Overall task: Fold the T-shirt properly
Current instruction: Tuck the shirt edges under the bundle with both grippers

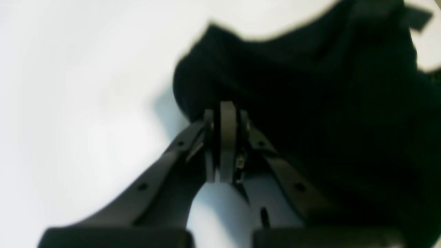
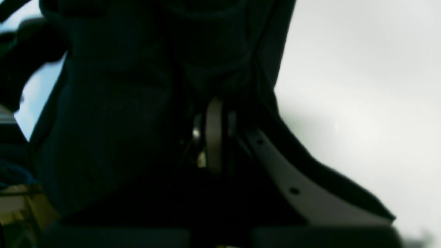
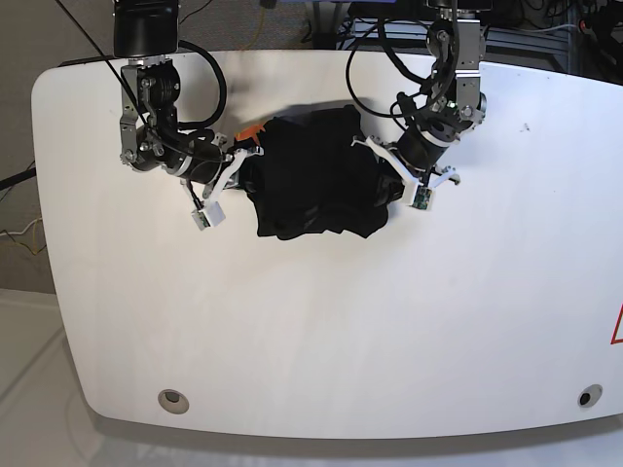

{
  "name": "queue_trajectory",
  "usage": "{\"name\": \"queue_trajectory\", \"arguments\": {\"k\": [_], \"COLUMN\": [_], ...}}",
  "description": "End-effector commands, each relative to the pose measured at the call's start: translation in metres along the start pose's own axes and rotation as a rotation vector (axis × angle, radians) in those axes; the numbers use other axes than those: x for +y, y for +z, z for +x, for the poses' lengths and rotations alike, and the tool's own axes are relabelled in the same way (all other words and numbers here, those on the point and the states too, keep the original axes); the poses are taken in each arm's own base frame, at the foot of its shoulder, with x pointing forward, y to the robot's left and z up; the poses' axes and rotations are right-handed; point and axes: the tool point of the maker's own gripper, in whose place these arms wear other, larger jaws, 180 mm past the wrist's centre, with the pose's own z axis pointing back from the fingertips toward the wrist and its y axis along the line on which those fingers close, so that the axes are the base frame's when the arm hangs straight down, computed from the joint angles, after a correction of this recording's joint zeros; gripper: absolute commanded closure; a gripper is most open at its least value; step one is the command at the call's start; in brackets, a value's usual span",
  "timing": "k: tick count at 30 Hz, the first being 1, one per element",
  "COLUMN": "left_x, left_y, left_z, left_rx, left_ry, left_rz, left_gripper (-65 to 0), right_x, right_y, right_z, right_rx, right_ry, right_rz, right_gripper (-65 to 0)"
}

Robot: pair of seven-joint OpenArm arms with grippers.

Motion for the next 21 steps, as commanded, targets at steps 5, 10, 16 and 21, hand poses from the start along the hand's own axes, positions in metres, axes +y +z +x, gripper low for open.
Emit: {"name": "queue_trajectory", "arguments": {"k": [5,10,16,21], "left_x": [0.010,0.011,0.010,0.009], "left_y": [-0.007,-0.009,-0.007,-0.001], "left_z": [0.020,0.020,0.024,0.030], "left_rx": [-0.050,-0.048,-0.058,-0.077], "left_ry": [-0.025,-0.025,-0.030,-0.040], "left_rz": [-0.005,-0.005,-0.004,-0.002], "left_gripper": [-0.3,-0.3,-0.3,-0.3], "right_x": [-0.031,-0.041,-0.044,-0.031], "right_y": [0.018,0.026,0.029,0.037], "right_z": [-0.017,-0.023,-0.015,0.016], "right_rx": [0.040,0.030,0.008,-0.058], "right_ry": [-0.041,-0.075,-0.075,-0.002], "right_rz": [-0.097,-0.122,-0.128,-0.121], "right_gripper": [0.0,0.0,0.0,0.0]}}
